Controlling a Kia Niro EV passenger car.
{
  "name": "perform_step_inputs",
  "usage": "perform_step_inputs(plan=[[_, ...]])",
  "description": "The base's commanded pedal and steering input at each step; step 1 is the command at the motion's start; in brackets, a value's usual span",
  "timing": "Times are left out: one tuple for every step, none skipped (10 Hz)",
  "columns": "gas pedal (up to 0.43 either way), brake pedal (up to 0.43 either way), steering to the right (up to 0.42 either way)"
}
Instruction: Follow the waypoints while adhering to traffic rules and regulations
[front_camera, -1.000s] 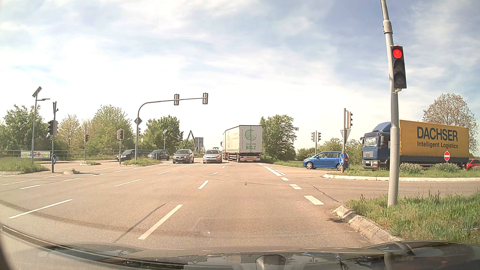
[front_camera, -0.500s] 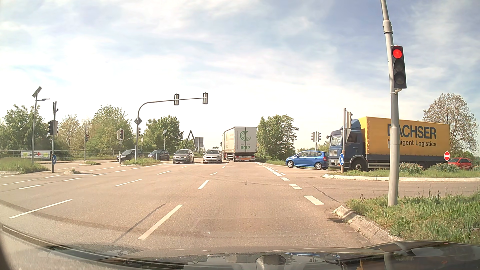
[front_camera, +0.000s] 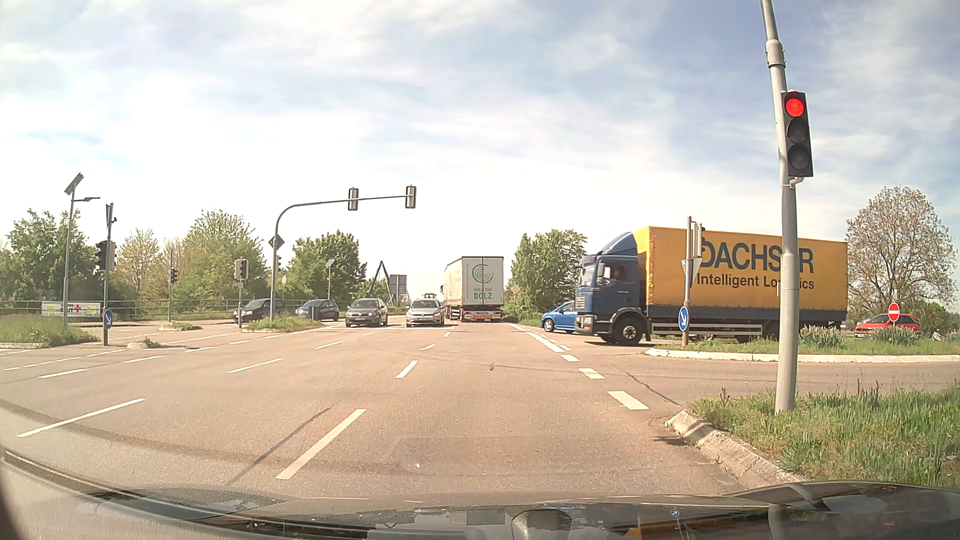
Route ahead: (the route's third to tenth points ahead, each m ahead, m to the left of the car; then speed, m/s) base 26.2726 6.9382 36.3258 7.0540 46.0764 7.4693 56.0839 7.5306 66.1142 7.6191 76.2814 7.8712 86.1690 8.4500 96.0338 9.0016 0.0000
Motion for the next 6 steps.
perform_step_inputs(plan=[[0.000, 0.213, 0.005], [0.000, 0.220, 0.005], [0.000, 0.220, 0.006], [0.000, 0.213, 0.006], [0.000, 0.213, 0.006], [0.000, 0.213, 0.005]])
